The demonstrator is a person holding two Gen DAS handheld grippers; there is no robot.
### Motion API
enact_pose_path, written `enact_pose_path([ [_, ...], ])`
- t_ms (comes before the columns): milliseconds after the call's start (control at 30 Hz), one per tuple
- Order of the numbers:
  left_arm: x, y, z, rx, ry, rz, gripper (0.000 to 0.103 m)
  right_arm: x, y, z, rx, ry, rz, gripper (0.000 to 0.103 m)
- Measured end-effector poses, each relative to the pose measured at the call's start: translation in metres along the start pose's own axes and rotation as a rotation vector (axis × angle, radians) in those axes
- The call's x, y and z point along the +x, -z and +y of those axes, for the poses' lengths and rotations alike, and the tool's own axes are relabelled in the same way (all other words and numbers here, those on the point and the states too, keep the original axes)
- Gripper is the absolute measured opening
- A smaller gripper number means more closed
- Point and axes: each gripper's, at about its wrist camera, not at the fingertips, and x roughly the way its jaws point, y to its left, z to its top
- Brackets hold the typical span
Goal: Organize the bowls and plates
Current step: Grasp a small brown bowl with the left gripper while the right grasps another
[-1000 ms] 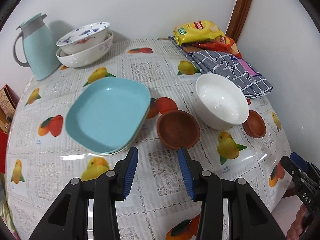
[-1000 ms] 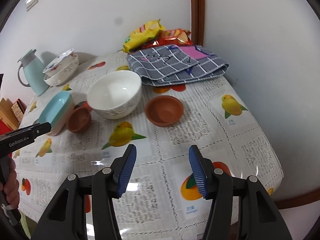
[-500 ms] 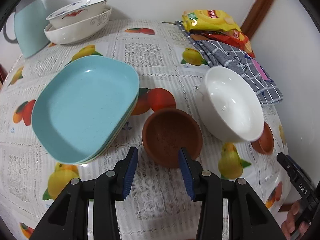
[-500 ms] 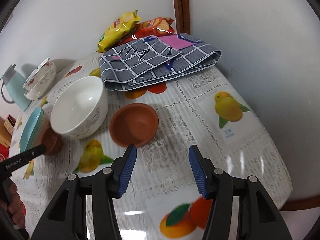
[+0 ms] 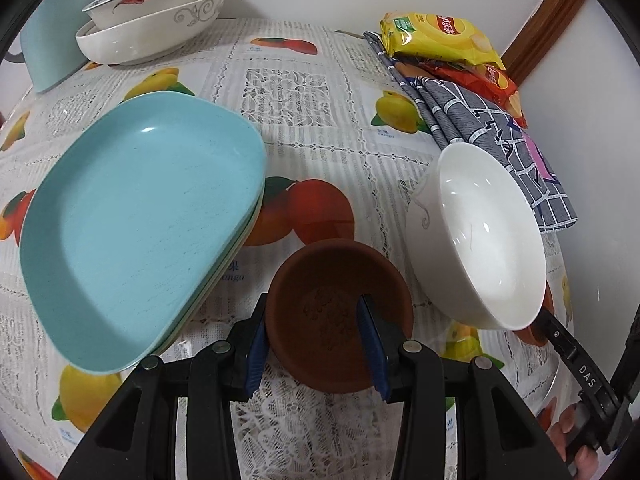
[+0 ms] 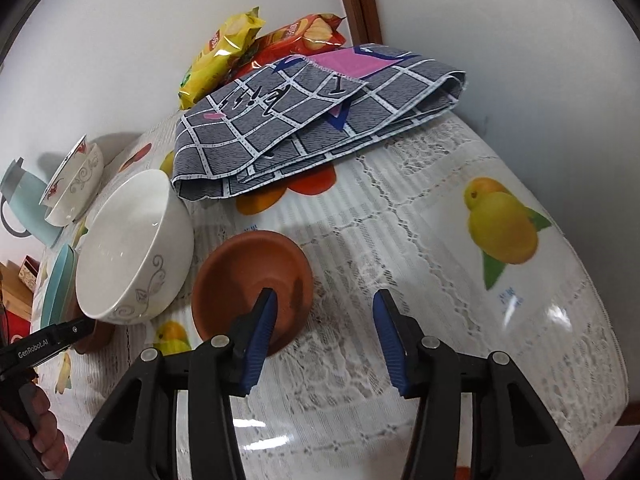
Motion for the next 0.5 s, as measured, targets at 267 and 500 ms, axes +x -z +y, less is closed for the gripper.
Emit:
enact_pose_path([
  [267,0.001,-0.002,0.002,-0.013,-0.023,-0.004,0.022,0.013,-0.004,0.013,-0.037,-0.015,0.011,0.016],
  [500,-0.006,0.002,0.009,-0.034,0.013,-0.006,0.01,0.006,0.003,0.012,-0.009,-0.034,-0.016,0.012],
])
